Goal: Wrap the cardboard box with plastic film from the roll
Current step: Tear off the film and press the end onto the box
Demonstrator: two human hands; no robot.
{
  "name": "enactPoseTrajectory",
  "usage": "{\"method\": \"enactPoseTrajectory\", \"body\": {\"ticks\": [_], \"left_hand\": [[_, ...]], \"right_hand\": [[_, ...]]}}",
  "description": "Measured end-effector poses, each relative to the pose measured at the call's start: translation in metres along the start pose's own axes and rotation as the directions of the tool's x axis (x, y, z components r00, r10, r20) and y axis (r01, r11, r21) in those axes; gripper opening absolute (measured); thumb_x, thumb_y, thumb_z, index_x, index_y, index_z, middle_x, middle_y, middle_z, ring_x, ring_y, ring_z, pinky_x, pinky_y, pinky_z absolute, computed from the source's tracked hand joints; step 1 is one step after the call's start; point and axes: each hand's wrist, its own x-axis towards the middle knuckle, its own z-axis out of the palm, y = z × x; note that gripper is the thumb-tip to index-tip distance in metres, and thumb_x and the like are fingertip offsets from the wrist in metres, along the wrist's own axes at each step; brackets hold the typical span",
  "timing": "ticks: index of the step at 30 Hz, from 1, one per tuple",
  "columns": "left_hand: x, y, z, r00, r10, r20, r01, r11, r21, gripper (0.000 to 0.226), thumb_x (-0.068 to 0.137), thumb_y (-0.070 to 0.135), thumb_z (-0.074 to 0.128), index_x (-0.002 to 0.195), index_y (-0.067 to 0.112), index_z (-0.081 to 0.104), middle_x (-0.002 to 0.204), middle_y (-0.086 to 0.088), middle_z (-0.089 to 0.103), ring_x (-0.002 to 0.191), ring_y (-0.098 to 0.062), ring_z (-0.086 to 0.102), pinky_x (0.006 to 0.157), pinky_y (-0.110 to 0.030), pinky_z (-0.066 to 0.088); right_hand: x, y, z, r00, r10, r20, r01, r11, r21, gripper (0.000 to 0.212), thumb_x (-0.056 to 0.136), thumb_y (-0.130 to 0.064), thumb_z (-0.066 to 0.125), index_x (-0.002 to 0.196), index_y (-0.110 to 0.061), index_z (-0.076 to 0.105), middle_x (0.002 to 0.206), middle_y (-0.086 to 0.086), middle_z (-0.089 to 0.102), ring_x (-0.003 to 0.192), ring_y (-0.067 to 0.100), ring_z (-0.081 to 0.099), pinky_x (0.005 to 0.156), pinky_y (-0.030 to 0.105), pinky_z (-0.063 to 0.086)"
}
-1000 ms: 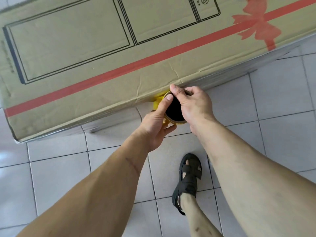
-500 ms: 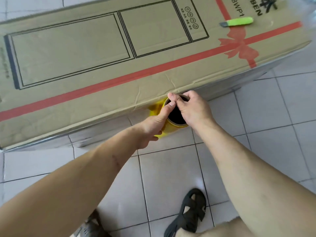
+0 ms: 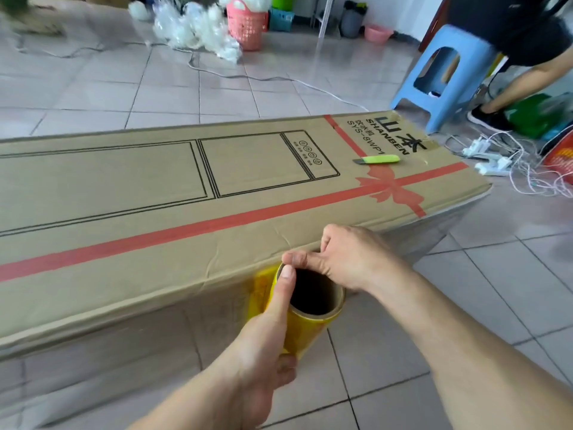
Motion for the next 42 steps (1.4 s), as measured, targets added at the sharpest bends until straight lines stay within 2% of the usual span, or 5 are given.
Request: {"method": "enactPoseTrajectory", "body": {"ticks": [4,10,18,35,42], "left_hand": [[0.002,0.001,0.016,0.996,-0.053,-0.071,0.034,0.970,-0.240,0.079,0.042,0.086,0.065,0.088,0.022,0.053,0.092,-0.005,0.052,0.108,-0.035,0.053,0.096,-0.043,0.047],[0.008,-0.002,0.027,0.984,-0.086,-0.155,0.017,0.916,-0.401,0.096,0.032,0.088,0.078,0.090,0.015,0.055,0.100,-0.013,0.058,0.108,-0.038,0.053,0.093,-0.043,0.045],[-0.004,-0.002,0.041,0.970,-0.059,-0.236,-0.043,0.913,-0.405,0.073,0.082,0.084,0.063,0.129,0.028,0.057,0.138,-0.003,0.063,0.139,-0.035,0.058,0.125,-0.044,0.044],[-0.009,-0.004,0.049,0.957,-0.031,-0.290,-0.052,0.960,-0.275,0.054,0.094,0.081,0.057,0.101,0.028,0.065,0.091,0.002,0.070,0.105,-0.026,0.067,0.101,-0.037,0.048],[-0.003,-0.008,0.036,0.949,0.064,-0.309,-0.122,0.977,-0.173,0.094,0.092,0.085,0.054,0.161,0.020,0.051,0.150,0.006,0.064,0.140,-0.017,0.056,0.131,-0.047,0.033]], "right_hand": [[0.007,0.006,-0.008,0.998,-0.053,0.036,0.056,0.996,-0.075,0.085,0.054,-0.103,0.036,0.086,-0.026,0.052,0.083,-0.008,0.058,0.083,0.021,0.053,0.058,0.033,0.034],[0.036,0.017,-0.018,0.992,-0.071,0.102,0.074,0.997,-0.020,0.078,0.066,-0.098,0.035,0.079,-0.023,0.054,0.088,-0.004,0.062,0.091,0.025,0.060,0.073,0.036,0.045],[0.102,0.054,-0.041,0.989,0.015,-0.150,0.000,0.995,0.100,0.040,0.091,-0.065,0.054,0.089,-0.026,0.058,0.108,0.008,0.071,0.101,0.032,0.064,0.085,0.039,0.052],[0.120,0.056,-0.021,0.985,0.023,-0.169,-0.022,1.000,0.008,0.041,0.099,-0.050,0.050,0.115,-0.013,0.059,0.117,0.017,0.067,0.111,0.038,0.061,0.076,0.037,0.040],[0.070,0.025,-0.005,0.964,-0.123,-0.237,0.166,0.970,0.174,0.034,0.097,-0.051,0.050,0.099,-0.021,0.066,0.114,0.007,0.063,0.104,0.032,0.061,0.082,0.036,0.045]]}}
